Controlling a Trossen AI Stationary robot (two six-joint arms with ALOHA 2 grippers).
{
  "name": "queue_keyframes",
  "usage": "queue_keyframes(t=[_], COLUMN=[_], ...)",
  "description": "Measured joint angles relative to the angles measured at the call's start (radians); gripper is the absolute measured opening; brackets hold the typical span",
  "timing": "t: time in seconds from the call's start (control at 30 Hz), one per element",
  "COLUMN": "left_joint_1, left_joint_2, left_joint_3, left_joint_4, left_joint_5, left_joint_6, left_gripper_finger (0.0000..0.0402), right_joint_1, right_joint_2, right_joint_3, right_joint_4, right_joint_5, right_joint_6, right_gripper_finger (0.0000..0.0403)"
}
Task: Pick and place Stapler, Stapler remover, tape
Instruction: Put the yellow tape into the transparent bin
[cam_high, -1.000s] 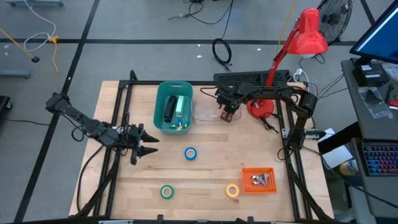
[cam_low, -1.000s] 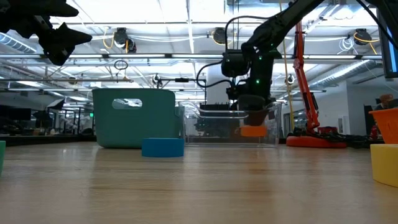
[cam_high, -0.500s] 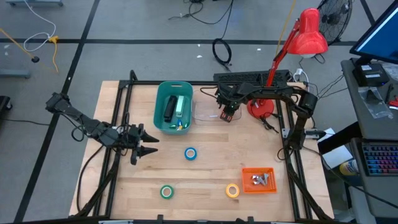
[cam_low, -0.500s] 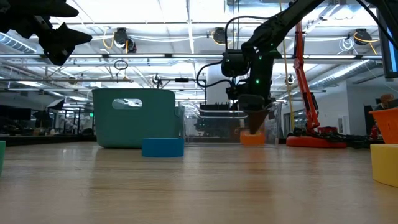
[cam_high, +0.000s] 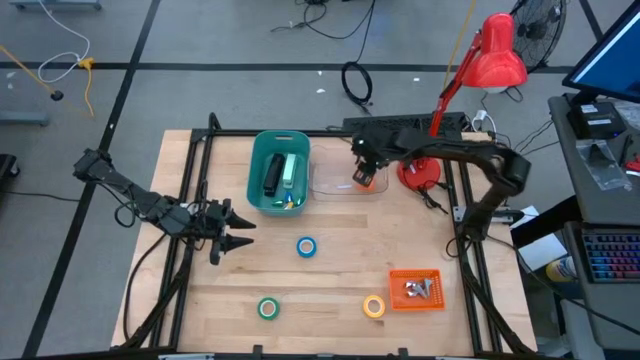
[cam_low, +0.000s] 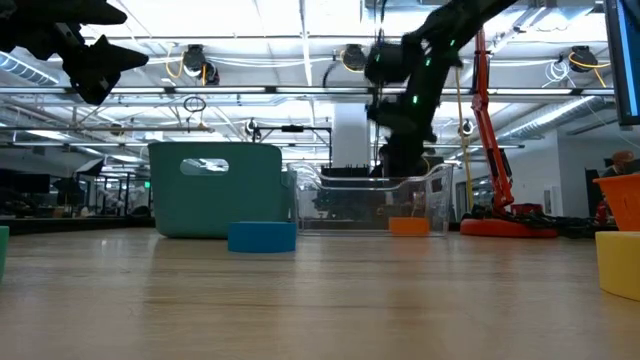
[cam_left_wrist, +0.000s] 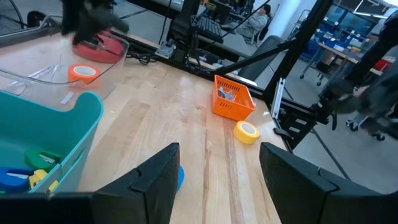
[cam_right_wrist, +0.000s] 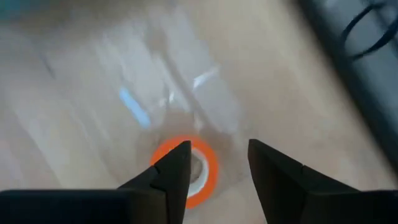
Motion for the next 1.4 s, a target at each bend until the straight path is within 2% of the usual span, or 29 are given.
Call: queue_keyframes(t=[0.1,0.2,0.4,0.57,0.63,0.83,1.03,1.23,1.4], left_joint_1=[0.000,0.000,0.000,0.000,0.000,0.000,0.000,0.000,0.000], left_joint_2=[0.000,0.000,0.000,0.000,0.000,0.000,0.000,0.000,0.000], left_joint_3=[0.000,0.000,0.000,0.000,0.000,0.000,0.000,0.000,0.000], left_joint_4=[0.001,0.001,0.002,0.001,0.002,0.001,0.000,-0.001,-0.003], left_joint_5=[0.001,0.002,0.002,0.002,0.002,0.002,0.003,0.003,0.005], left_joint_6=[0.000,0.000,0.000,0.000,0.000,0.000,0.001,0.001,0.000], left_gripper_finger=[0.0225,0.0225,0.0225,0.0225,0.0225,0.0225,0.0225,0.0225,0.0225], right_joint_1=[0.017,0.057,0.195,0.355,0.419,0.614,0.769,0.862,0.911], right_joint_2=[-0.096,-0.191,-0.342,-0.401,-0.406,-0.369,-0.264,-0.141,-0.041], right_joint_3=[0.001,0.001,0.001,0.000,0.000,0.000,0.000,0.000,0.000], right_joint_4=[0.007,0.024,0.025,0.036,0.036,0.042,0.066,0.063,0.058], right_joint_5=[0.026,0.003,-0.154,-0.335,-0.377,-0.402,-0.403,-0.480,-0.496], right_joint_6=[-0.001,0.016,0.087,0.083,0.110,0.221,0.277,0.327,0.337], right_gripper_finger=[0.0145,0.0137,0.0115,0.0091,0.0084,0.0071,0.0070,0.0070,0.0070])
